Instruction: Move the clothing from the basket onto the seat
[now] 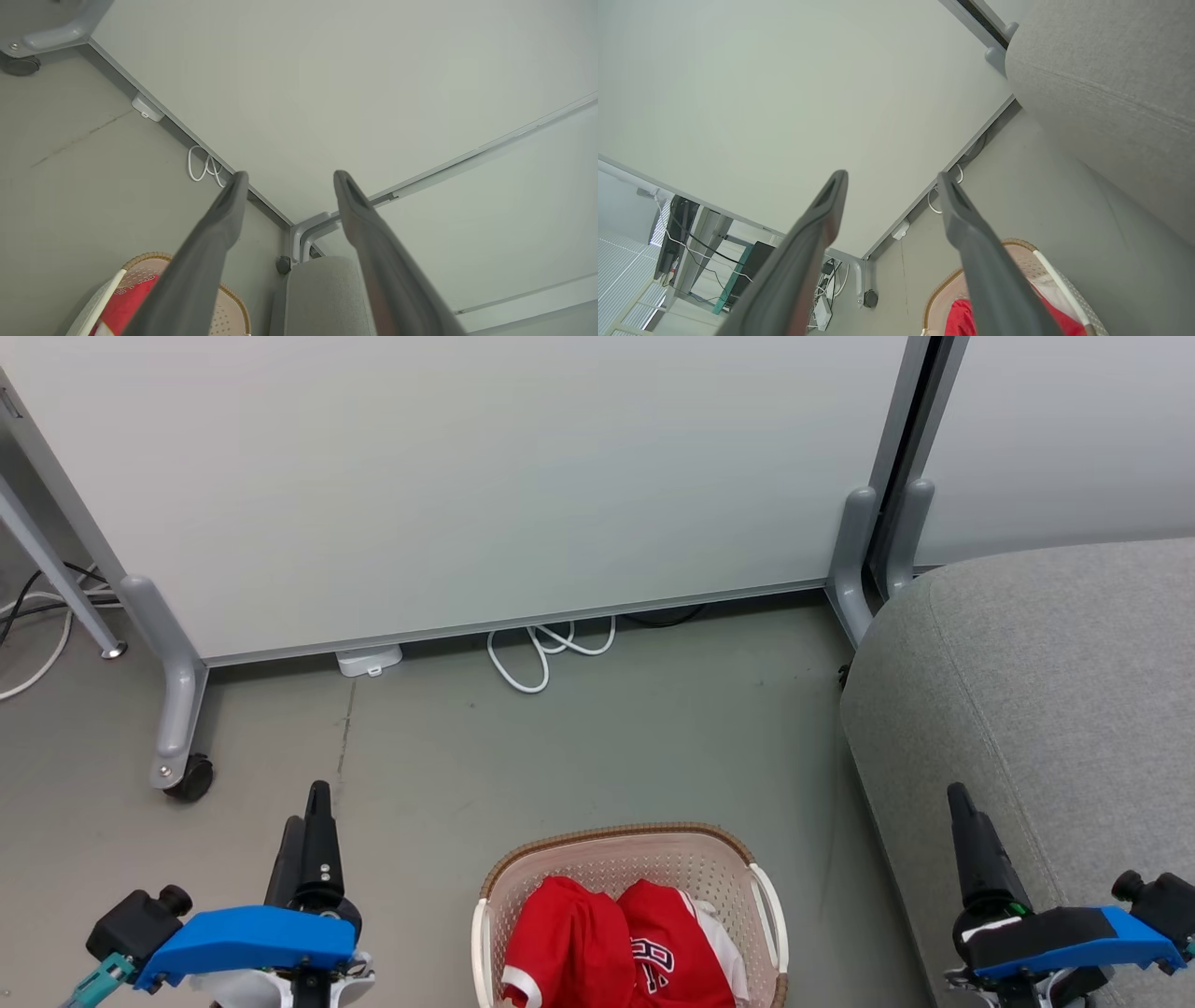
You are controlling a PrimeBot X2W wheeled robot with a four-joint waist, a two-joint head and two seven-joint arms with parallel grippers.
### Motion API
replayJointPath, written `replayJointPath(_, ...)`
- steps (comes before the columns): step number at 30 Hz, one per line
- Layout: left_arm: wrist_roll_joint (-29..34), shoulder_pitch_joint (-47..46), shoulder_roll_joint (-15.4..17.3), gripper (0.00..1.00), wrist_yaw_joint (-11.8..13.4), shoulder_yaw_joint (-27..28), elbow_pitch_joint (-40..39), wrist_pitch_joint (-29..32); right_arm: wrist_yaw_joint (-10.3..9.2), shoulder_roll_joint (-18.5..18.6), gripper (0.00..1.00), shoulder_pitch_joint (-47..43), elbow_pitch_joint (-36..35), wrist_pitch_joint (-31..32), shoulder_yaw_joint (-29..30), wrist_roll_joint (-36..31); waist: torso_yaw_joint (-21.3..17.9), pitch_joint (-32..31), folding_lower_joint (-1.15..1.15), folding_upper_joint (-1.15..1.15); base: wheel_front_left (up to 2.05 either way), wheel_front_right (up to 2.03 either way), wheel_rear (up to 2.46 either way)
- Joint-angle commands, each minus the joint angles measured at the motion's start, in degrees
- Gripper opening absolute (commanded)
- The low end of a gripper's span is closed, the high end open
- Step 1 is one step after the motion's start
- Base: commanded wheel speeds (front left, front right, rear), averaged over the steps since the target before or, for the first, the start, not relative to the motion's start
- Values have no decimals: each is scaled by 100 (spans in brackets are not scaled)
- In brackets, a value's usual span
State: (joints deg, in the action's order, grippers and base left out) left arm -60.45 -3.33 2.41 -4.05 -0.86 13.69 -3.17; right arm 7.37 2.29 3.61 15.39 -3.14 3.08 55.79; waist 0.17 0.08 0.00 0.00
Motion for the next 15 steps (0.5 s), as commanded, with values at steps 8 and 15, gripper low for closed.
replayJointPath(8, 852, -79, 49, 100, 67, -148, -101, -191, 10, 47, 100, 152, -29, -195, -98, -810, 11, -13, 0, 0, 0, 0, 0)
replayJointPath(15, 1492, -70, 51, 100, 80, -260, -92, -320, 10, 52, 100, 153, 4, -256, -158, -1354, 13, -24, 0, 0, 0, 0, 0)
